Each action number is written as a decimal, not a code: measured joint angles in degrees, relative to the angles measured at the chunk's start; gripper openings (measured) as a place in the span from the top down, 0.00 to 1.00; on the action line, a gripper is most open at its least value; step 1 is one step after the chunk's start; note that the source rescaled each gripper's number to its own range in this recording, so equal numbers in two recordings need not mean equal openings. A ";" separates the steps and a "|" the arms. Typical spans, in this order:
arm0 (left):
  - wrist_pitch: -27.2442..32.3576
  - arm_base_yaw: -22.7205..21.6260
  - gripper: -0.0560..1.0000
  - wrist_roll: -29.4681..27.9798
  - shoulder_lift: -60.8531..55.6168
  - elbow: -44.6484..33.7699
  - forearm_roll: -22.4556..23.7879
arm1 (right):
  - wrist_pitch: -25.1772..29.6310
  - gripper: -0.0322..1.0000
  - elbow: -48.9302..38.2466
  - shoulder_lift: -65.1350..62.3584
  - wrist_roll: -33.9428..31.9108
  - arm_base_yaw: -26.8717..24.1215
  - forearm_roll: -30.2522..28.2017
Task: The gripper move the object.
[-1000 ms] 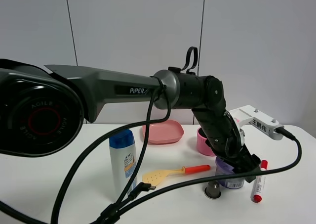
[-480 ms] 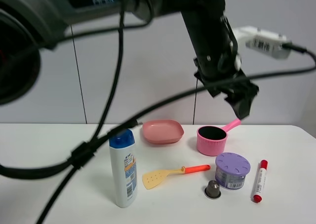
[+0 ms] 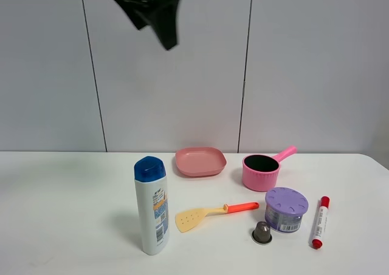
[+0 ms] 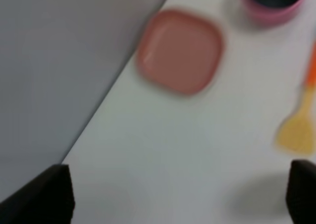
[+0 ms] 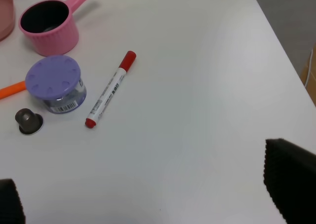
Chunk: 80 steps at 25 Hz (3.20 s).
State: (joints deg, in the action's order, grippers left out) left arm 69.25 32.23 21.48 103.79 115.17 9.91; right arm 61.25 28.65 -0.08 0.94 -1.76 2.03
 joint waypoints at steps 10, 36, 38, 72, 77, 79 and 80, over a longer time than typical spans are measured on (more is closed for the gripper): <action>0.29 -19.44 0.19 -14.92 -24.77 -23.53 7.10 | 0.00 0.00 0.00 0.00 0.00 0.00 0.00; -2.67 -32.69 0.19 -21.78 -94.16 -81.36 -8.31 | 0.00 0.00 0.00 0.00 0.00 0.00 0.00; -3.80 -32.69 0.19 -21.94 -98.33 -82.99 -9.91 | 0.00 0.00 0.00 0.00 0.00 0.00 0.00; -8.58 -43.08 0.19 -19.33 -104.15 -86.13 -13.57 | 0.00 0.00 0.00 0.00 0.00 0.00 0.00; -8.58 -43.08 0.19 -19.33 -104.15 -86.13 -13.57 | 0.00 0.00 0.00 0.00 0.00 0.00 0.00; -8.58 -43.08 0.19 -19.33 -104.15 -86.13 -13.57 | 0.00 0.00 0.00 0.00 0.00 0.00 0.00; -8.58 -43.08 0.19 -19.28 -104.15 -86.13 -13.57 | 0.00 0.00 0.00 0.00 0.00 0.00 0.00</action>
State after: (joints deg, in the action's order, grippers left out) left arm 60.67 -10.85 2.20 -0.36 29.05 -3.67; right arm 61.25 28.65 -0.08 0.94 -1.76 2.03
